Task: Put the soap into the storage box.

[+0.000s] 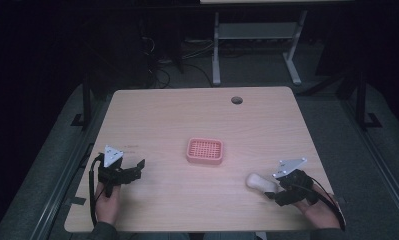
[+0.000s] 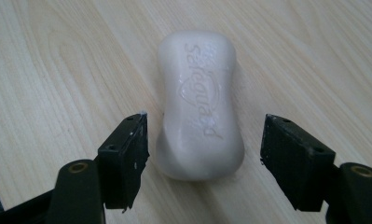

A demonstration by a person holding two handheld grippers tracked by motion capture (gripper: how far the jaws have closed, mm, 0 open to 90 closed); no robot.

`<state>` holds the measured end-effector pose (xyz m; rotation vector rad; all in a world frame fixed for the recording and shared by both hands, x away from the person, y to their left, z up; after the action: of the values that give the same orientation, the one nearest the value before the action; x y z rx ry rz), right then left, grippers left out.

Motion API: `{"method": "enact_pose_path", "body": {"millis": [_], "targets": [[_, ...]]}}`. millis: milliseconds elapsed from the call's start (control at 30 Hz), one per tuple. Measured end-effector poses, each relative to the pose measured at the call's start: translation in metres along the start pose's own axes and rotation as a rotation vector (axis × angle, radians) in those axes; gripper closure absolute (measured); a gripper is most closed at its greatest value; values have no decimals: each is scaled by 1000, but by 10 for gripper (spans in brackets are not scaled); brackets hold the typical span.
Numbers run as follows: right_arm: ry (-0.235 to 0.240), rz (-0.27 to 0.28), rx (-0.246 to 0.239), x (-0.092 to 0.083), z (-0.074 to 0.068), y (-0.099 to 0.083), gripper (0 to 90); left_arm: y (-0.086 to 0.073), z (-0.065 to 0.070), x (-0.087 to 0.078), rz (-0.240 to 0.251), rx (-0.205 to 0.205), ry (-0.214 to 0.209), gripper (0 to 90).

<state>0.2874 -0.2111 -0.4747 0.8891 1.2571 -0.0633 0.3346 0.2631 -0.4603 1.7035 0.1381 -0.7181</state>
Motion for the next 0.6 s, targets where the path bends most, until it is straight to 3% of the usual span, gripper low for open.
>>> {"method": "enact_pose_path", "body": {"millis": [600], "targets": [[8,-52,-50,24,0,21,357,0,0,-1,0,2,-4,143]]}}
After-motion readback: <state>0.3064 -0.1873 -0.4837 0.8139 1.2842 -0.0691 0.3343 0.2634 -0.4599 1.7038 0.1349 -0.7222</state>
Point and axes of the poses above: each handheld gripper's, and its own axes: x roughly forward along the jaws, y roughly out of its top, z roughly to its right, the point moved 5 cm from there along x, roughly forward along the jaws, and after that the axes turned 3 degrees about x, right-handed, at the moved point
